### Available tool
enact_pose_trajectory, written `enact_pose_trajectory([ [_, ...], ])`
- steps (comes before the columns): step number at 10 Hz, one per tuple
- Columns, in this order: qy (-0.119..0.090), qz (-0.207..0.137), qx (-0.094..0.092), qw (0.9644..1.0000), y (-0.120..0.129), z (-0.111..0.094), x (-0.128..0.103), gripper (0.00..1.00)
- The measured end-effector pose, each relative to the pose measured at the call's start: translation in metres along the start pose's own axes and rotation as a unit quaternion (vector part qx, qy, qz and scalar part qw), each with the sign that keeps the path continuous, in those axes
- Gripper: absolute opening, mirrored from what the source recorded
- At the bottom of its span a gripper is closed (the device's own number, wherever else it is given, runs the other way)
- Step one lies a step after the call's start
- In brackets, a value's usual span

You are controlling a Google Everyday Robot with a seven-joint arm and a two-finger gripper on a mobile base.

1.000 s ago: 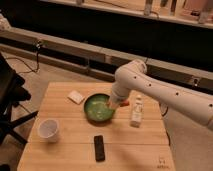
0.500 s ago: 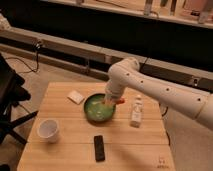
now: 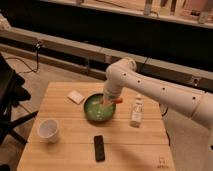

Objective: Place the pepper in the ceramic bowl

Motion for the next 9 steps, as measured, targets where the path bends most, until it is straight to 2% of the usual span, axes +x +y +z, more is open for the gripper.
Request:
enact_pose_trajectory([
  [6,-0.002,-0.004,-0.003,1.0000,-0.001,0.012,-0.009,0.04],
  [9,-0.004,-0.003,-0.005,1.0000,-0.002,0.013,-0.011,0.34],
])
